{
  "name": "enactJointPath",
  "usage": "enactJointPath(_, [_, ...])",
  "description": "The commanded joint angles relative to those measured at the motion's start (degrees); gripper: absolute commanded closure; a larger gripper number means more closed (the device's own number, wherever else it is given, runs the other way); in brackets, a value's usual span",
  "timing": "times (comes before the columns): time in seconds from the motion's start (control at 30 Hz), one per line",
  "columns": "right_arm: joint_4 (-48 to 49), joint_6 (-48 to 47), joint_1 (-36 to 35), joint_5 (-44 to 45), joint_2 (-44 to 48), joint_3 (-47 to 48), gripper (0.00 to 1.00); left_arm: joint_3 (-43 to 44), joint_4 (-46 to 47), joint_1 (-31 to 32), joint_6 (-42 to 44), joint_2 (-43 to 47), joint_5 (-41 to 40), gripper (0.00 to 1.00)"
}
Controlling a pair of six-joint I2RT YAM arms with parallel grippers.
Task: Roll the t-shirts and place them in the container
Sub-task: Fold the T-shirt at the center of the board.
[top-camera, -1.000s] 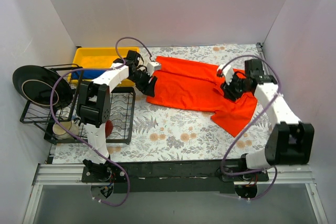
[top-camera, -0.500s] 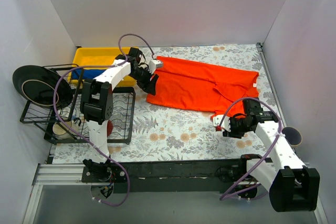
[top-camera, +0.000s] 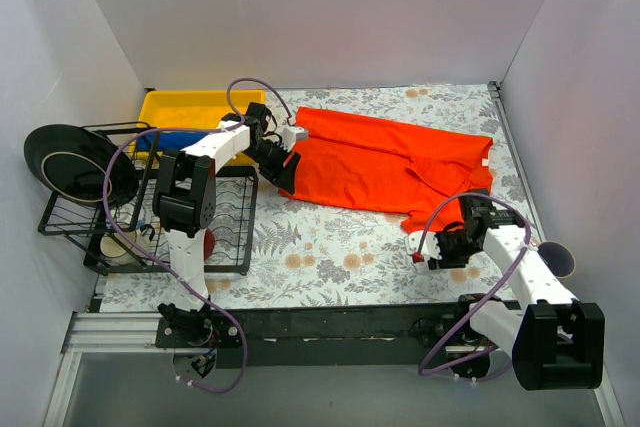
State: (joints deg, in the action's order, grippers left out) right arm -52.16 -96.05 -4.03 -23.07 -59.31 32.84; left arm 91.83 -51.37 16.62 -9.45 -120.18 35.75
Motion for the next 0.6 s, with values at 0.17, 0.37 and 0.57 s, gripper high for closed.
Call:
enactJointPath(0.17, [1.7, 0.4, 3.4, 1.5, -3.0, -0.6, 0.55, 0.8, 0.3, 0.2, -1.3, 3.9, -0.2, 0.49])
enactJointPath(0.37, [3.0, -1.7, 5.3, 3.4, -2.8, -3.2, 0.54, 1.1, 0.0, 0.3, -1.2, 3.5, -0.9, 0.48])
enactJointPath(0.57, [6.5, -2.1, 6.7, 4.7, -4.1, -5.2, 0.54, 1.4, -0.7, 0.3, -1.2, 3.0, -1.1, 0.49])
